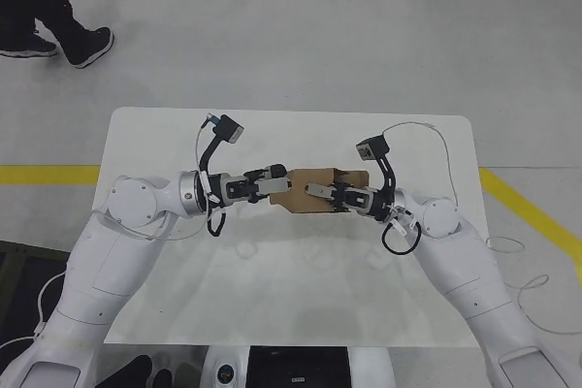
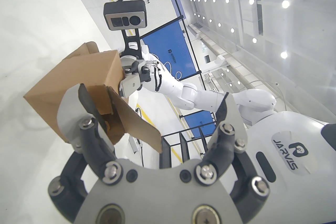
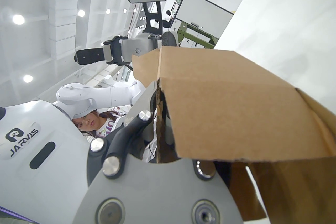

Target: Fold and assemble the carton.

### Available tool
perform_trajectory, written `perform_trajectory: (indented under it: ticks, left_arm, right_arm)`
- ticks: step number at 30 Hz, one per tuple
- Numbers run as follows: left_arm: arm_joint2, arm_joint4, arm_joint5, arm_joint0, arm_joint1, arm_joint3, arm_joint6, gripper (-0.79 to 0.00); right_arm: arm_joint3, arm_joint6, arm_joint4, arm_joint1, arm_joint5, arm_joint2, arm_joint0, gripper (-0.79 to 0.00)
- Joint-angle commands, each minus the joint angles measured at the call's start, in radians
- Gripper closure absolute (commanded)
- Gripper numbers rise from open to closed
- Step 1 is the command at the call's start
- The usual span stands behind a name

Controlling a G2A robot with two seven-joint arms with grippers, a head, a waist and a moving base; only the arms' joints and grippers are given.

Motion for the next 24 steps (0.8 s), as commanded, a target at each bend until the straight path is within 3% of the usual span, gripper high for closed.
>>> perform_trajectory:
  ticks: [1,7,14,24]
  left_arm:
    - [-0.008,0.002,0.000,0.003,0.001,0.002,0.001,-0.785]
    - [-0.045,0.019,-0.001,0.013,0.009,0.005,0.004,-0.785]
    - [-0.096,-0.003,-0.001,0.041,0.018,-0.033,0.004,-0.785]
    - [-0.048,0.009,0.017,0.028,0.011,-0.088,0.011,-0.785]
  right_arm:
    - [0.001,-0.020,-0.013,0.002,-0.003,0.013,-0.005,0.000]
    - [-0.015,-0.067,-0.067,0.013,0.010,0.055,-0.026,0.000]
    - [-0.054,-0.150,-0.238,0.031,0.084,0.110,-0.051,0.000]
    - [-0.136,-0.228,-0.384,0.039,0.204,0.117,-0.081,0.000]
